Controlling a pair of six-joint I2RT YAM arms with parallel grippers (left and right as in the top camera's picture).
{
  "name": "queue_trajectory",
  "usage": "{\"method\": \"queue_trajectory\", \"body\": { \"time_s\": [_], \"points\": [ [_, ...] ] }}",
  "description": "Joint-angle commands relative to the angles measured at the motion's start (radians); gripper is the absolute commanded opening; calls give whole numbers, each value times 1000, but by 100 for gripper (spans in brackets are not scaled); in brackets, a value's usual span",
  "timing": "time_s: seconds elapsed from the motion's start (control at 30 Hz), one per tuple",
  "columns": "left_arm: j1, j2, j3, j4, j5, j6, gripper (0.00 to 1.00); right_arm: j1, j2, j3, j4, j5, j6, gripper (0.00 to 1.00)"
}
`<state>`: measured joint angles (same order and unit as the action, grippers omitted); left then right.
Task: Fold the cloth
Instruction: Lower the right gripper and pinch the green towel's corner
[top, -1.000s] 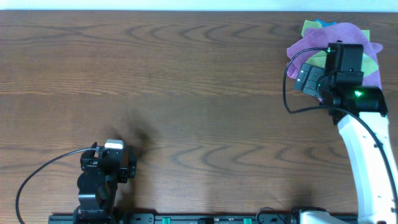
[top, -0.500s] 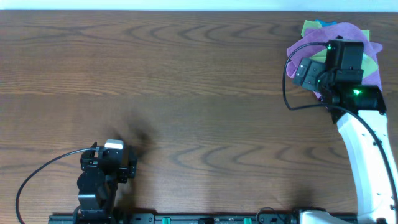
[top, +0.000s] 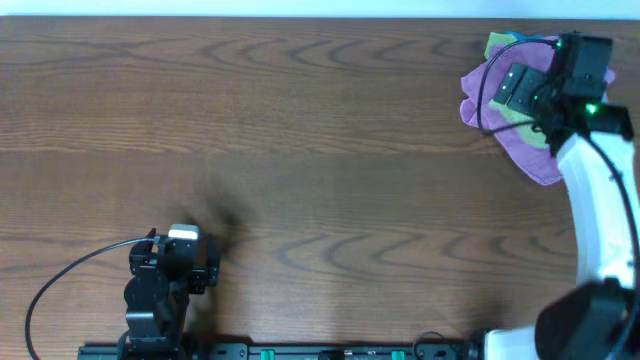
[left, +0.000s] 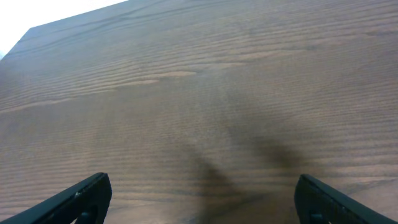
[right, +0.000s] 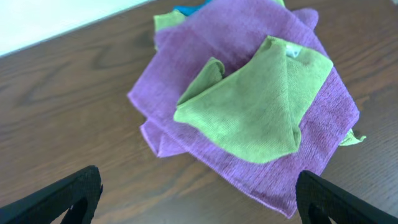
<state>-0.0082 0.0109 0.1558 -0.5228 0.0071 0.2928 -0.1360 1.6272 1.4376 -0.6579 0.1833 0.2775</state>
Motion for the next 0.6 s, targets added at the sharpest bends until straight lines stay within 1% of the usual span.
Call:
{"method": "queue_trajectory", "body": {
  "time_s": [0.0, 0.2, 0.4, 0.57],
  "points": [
    [2, -6, -15, 7, -15, 14, 95, -21, 78, 69, -6, -4, 5, 99],
    [2, -6, -15, 7, -15, 14, 95, -59, 230, 167, -7, 10, 11, 99],
    [2, -6, -15, 7, -15, 14, 95, -113, 282, 179, 4, 37, 59, 99],
    [2, -6, -14, 7, -15, 14, 95, -158, 306, 179, -5, 37, 59, 99]
  ]
}}
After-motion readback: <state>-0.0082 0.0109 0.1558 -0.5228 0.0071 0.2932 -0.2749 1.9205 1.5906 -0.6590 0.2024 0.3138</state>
